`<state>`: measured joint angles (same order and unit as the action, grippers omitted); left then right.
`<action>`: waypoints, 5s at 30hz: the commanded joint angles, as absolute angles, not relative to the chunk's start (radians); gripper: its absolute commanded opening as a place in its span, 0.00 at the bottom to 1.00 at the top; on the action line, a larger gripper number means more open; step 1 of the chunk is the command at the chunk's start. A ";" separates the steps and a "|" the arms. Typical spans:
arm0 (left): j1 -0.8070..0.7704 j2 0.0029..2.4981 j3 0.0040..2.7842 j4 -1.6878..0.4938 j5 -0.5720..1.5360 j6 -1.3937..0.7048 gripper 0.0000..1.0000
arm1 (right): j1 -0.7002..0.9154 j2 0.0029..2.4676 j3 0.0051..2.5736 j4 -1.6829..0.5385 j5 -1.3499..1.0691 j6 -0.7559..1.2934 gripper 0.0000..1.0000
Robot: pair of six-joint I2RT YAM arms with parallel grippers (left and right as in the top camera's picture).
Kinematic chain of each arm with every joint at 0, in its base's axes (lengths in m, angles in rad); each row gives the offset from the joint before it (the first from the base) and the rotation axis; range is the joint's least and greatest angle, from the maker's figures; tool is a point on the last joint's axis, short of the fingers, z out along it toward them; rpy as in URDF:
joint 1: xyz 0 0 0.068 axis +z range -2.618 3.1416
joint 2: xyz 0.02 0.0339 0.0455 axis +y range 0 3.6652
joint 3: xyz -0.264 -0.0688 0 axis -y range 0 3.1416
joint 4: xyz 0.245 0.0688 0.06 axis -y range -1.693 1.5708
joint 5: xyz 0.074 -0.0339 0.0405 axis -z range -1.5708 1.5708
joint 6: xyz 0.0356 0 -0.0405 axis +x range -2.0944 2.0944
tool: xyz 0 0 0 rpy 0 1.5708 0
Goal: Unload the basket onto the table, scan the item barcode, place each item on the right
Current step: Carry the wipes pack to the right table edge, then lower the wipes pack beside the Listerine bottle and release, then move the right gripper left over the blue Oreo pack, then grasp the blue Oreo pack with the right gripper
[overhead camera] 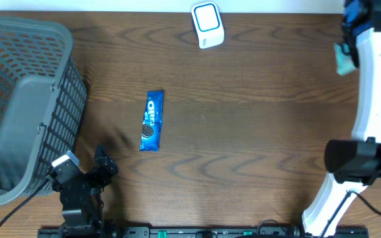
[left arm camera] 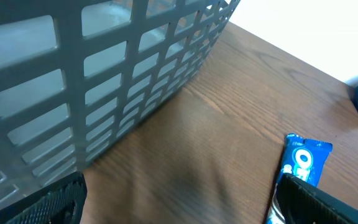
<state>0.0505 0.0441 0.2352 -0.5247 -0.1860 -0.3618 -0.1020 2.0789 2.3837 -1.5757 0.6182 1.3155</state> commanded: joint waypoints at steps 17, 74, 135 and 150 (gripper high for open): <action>0.055 0.043 0.237 -0.524 -0.195 -0.345 0.98 | -0.443 2.171 1.806 -0.751 0.167 0.818 0.61; 0.055 0.043 0.237 -0.524 -0.195 -0.345 0.98 | -0.444 2.085 1.765 -0.696 0.258 0.649 0.01; 0.055 0.043 0.237 -0.524 -0.195 -0.345 0.98 | 0.696 2.226 1.767 -0.764 -0.212 0.630 0.99; 0.055 0.043 0.237 -0.524 -0.195 -0.345 0.98 | 0.865 2.273 1.808 -0.691 0.141 0.680 0.99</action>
